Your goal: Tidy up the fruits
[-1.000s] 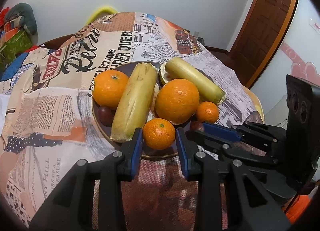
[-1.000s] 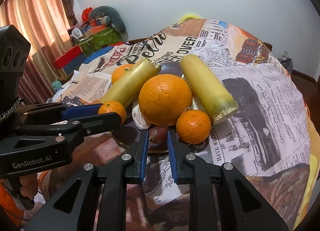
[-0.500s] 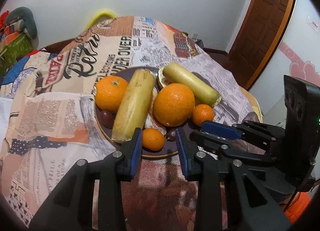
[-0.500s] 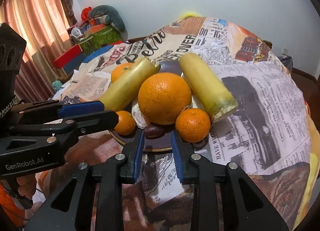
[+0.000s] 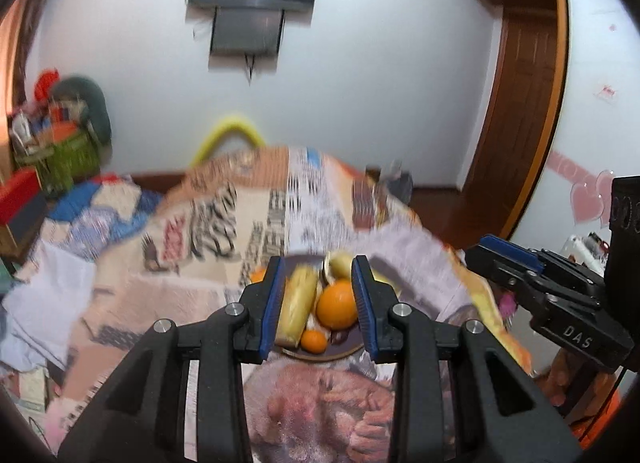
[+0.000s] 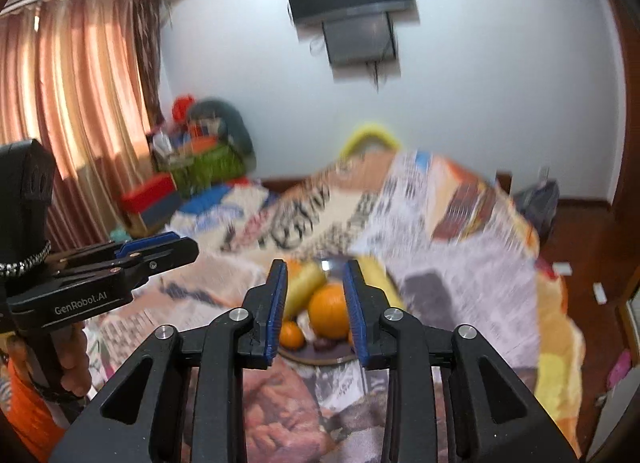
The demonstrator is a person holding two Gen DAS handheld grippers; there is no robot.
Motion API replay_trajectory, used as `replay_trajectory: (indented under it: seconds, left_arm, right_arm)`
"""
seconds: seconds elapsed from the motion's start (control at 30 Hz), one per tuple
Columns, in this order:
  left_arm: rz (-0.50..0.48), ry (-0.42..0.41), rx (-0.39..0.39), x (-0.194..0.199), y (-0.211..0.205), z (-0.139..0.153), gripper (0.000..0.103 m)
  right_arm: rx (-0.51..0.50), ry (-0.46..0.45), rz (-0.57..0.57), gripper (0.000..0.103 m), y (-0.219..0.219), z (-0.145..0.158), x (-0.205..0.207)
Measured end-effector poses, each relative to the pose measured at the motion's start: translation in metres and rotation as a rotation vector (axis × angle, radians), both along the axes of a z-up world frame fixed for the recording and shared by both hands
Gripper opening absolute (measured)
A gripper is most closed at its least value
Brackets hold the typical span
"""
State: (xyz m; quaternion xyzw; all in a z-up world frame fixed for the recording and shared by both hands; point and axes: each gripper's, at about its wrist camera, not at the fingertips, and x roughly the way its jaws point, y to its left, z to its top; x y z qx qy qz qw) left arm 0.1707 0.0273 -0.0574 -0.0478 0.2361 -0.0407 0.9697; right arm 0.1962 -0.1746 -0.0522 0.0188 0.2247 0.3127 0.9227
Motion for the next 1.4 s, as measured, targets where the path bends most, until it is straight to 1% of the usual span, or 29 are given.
replay_trajectory:
  seconds: [0.07,0.1,0.17,0.2,0.23,0.27,0.3,0.33,0.37,0.4,0.47,0.53,0.6,0.63,0.73,0.83,1.13,1.4]
  left_arm:
    - [0.005,-0.058,0.006,-0.018,-0.002,0.017,0.035]
    - [0.006,-0.081,0.008,-0.026,-0.002,0.023,0.035]
    - [0.012,-0.133,0.014,-0.045,-0.005,0.038,0.037]
    - [0.015,-0.152,0.017,-0.052,-0.006,0.042,0.041]
    - [0.02,-0.177,0.022,-0.061,-0.007,0.048,0.046]
    - [0.026,-0.2,0.028,-0.069,-0.009,0.052,0.049]
    - [0.03,-0.221,0.034,-0.075,-0.011,0.056,0.056]
    - [0.034,-0.243,0.041,-0.082,-0.012,0.059,0.062]
    - [0.037,-0.26,0.046,-0.088,-0.013,0.061,0.066]
    - [0.041,-0.276,0.049,-0.095,-0.014,0.064,0.072]
    - [0.047,-0.295,0.057,-0.104,-0.015,0.068,0.075]
    - [0.054,-0.309,0.068,-0.11,-0.017,0.069,0.088]
    - [0.063,-0.323,0.07,-0.115,-0.018,0.069,0.093]
    - [0.065,-0.327,0.072,-0.117,-0.018,0.069,0.095]
    - [0.08,-0.335,0.078,-0.123,-0.019,0.069,0.101]
    - [0.085,-0.336,0.079,-0.122,-0.019,0.068,0.102]
    - [0.089,-0.333,0.087,-0.127,-0.022,0.064,0.102]
    - [0.092,-0.327,0.079,-0.126,-0.02,0.062,0.103]
  right_arm:
    - [0.017,-0.064,-0.016,0.038,-0.004,0.018,-0.017]
    - [0.022,-0.09,-0.024,0.039,-0.006,0.025,-0.025]
    - [0.036,-0.142,-0.044,0.048,-0.008,0.039,-0.041]
    - [0.043,-0.164,-0.053,0.05,-0.009,0.045,-0.048]
    - [0.05,-0.181,-0.061,0.055,-0.01,0.048,-0.054]
    - [0.061,-0.202,-0.071,0.06,-0.012,0.053,-0.061]
    - [0.07,-0.215,-0.078,0.062,-0.013,0.056,-0.066]
    - [0.079,-0.227,-0.086,0.067,-0.015,0.059,-0.07]
    - [0.088,-0.24,-0.099,0.073,-0.017,0.062,-0.075]
    - [0.092,-0.248,-0.109,0.076,-0.017,0.063,-0.077]
    - [0.097,-0.269,-0.132,0.085,-0.017,0.064,-0.08]
    - [0.095,-0.28,-0.149,0.089,-0.016,0.065,-0.082]
    - [0.097,-0.288,-0.164,0.097,-0.016,0.065,-0.085]
    - [0.101,-0.296,-0.172,0.103,-0.016,0.065,-0.086]
    - [0.099,-0.302,-0.183,0.103,-0.016,0.064,-0.09]
    - [0.09,-0.307,-0.193,0.103,-0.018,0.061,-0.093]
    - [0.08,-0.311,-0.189,0.103,-0.019,0.059,-0.098]
    - [0.072,-0.308,-0.184,0.103,-0.019,0.058,-0.1]
